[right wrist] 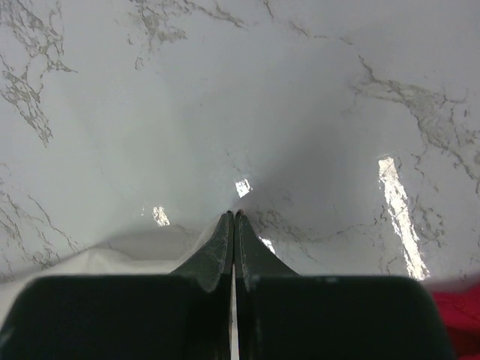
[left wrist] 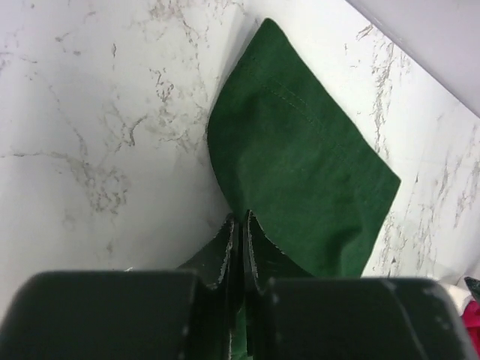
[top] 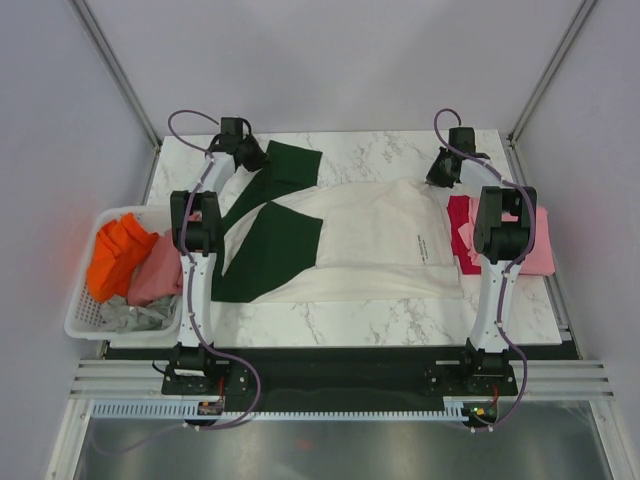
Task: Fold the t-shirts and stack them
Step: Fold the tshirt
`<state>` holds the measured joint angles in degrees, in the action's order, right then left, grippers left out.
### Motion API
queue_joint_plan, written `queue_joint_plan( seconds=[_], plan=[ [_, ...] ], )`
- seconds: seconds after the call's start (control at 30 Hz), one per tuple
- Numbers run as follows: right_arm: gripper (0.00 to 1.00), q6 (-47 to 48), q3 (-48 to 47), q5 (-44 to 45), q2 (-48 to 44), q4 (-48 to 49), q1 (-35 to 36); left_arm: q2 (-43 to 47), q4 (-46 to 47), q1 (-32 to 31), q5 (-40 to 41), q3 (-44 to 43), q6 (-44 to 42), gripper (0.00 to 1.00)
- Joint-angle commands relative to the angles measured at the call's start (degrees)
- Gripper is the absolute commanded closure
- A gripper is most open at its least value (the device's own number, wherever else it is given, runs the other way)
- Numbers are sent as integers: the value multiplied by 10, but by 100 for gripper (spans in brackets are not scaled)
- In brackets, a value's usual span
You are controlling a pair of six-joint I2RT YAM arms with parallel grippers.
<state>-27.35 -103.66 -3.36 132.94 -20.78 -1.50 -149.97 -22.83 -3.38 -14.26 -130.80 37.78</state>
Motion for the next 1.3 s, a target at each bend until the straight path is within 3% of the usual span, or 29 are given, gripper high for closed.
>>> queue_joint_plan(
  seconds=[0.0,0.17,0.53,1.27],
  plan=[
    [100,-5,-1,-16,-16,8,1,1,30,3,-12,-20,-3,95],
    [100,-7,-8,-17,-25,7,1,6,111,9,-27,-20,3,98],
    [100,-9,20,-15,-69,7,1,106,250,9,-57,169,-39,98],
    [100,-6,122,9,-193,-1,-22,267,360,10,-45,389,-87,98]
  ],
)
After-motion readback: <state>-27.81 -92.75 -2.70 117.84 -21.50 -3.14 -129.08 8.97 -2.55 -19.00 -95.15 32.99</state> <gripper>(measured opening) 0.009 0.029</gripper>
